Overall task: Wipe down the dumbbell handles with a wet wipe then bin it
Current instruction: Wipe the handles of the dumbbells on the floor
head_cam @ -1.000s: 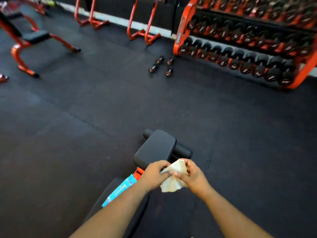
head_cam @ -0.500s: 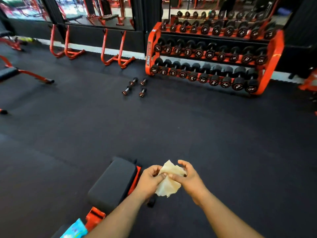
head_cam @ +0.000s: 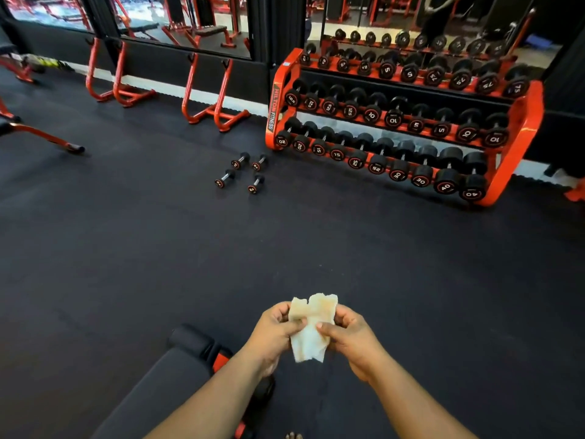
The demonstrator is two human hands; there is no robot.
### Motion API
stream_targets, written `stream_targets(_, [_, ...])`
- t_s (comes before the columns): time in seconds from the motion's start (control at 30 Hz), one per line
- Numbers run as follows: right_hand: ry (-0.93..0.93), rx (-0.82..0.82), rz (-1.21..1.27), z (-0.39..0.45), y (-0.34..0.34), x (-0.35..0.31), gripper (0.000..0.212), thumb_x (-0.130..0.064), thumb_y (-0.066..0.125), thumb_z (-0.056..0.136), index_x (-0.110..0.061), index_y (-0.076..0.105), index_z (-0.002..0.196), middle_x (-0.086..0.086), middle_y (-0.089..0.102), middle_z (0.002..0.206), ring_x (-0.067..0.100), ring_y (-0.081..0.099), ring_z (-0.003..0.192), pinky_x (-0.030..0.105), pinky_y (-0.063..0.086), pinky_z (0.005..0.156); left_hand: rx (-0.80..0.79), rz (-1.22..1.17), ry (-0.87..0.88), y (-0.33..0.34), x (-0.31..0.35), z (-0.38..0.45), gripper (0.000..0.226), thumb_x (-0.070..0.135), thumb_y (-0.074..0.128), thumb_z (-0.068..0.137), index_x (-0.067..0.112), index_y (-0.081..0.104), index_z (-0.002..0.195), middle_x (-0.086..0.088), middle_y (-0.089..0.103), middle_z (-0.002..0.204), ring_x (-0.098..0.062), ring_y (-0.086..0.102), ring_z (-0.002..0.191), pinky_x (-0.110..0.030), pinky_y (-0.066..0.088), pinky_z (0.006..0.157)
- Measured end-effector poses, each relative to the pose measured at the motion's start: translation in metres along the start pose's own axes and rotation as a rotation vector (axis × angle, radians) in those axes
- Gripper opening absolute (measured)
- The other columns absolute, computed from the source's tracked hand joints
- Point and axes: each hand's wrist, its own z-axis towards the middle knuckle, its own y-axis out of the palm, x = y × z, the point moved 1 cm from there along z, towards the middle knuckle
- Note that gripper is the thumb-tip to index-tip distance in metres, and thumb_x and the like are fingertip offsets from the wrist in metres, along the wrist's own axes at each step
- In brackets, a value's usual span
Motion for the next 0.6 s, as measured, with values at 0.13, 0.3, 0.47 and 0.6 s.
stream_targets(0.13, [-0.104, 0.032, -0.059, 0.058, -0.026, -0.052, 0.021, 0.016, 0.061, 0.083, -0.001, 0.074, 0.082, 0.018, 0.074, 0.102, 0.034, 0.071, 0.092, 0.038, 0.056, 0.072, -0.055, 0.029, 0.016, 0.001, 0.057, 0.063, 0.036, -0.02, 0.059, 0.082, 0.009, 0.071, 0.067, -0.012, 0.074, 0.114, -0.033, 0.073, 0.102, -0.042, 0.058, 0.077])
stream_targets(0.3, [-0.275, -0.048, -0.204, 0.128, -0.059, -0.115, 0.032, 0.021, 0.052, 0.084, 0.0, 0.074, 0.076, 0.01, 0.075, 0.105, 0.028, 0.072, 0.099, 0.034, 0.057, 0.074, -0.107, -0.003, 0.074, 0.009, 0.128, 0.129, 0.032, -0.014, 0.055, 0.093, 0.007, 0.079, 0.099, -0.01, 0.072, 0.126, -0.031, 0.071, 0.113, -0.043, 0.059, 0.081])
stream_targets(0.47, [-0.473, 0.033, -0.398, 0.22, -0.096, -0.152, 0.049, 0.024, 0.053, 0.078, -0.017, 0.077, 0.069, -0.009, 0.073, 0.103, 0.013, 0.07, 0.1, 0.025, 0.056, 0.077, -0.163, -0.065, -0.088, 0.033, 0.152, 0.207, 0.034, 0.039, 0.054, 0.106, 0.019, 0.064, 0.132, -0.015, 0.072, 0.124, -0.032, 0.068, 0.118, -0.054, 0.054, 0.1])
stream_targets(0.6, [-0.552, 0.031, -0.427, 0.302, -0.125, -0.172, 0.055, 0.022, 0.058, 0.078, -0.03, 0.077, 0.079, -0.014, 0.073, 0.101, 0.009, 0.07, 0.097, 0.021, 0.054, 0.081, -0.071, 0.229, -0.037, 0.055, 0.168, 0.276, 0.031, 0.025, 0.073, 0.096, 0.011, 0.068, 0.123, -0.008, 0.078, 0.11, -0.021, 0.073, 0.095, -0.044, 0.058, 0.096])
